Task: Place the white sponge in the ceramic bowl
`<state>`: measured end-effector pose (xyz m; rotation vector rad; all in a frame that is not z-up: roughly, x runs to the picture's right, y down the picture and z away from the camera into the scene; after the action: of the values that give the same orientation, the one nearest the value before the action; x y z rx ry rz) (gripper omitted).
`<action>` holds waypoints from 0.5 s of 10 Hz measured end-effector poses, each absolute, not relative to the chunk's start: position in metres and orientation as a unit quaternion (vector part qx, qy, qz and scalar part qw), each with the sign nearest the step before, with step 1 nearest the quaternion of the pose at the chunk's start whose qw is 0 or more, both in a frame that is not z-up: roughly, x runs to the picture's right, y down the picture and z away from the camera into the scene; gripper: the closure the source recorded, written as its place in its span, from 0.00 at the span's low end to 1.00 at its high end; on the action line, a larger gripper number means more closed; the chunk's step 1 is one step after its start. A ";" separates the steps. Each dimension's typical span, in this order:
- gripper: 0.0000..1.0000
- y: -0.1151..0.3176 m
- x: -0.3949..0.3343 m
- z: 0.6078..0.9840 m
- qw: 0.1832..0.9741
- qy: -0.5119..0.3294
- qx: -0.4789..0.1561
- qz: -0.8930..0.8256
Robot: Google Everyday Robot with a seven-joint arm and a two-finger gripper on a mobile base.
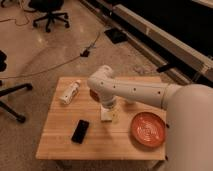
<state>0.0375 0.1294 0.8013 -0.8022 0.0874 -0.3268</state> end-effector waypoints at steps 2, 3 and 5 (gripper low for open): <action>0.28 0.129 0.037 0.804 0.908 0.041 -0.388 -0.151; 0.28 0.129 0.036 0.804 0.908 0.040 -0.389 -0.150; 0.28 0.128 0.036 0.807 0.909 0.038 -0.390 -0.140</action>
<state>0.0360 0.1279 0.8074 -0.8048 0.0776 -0.2896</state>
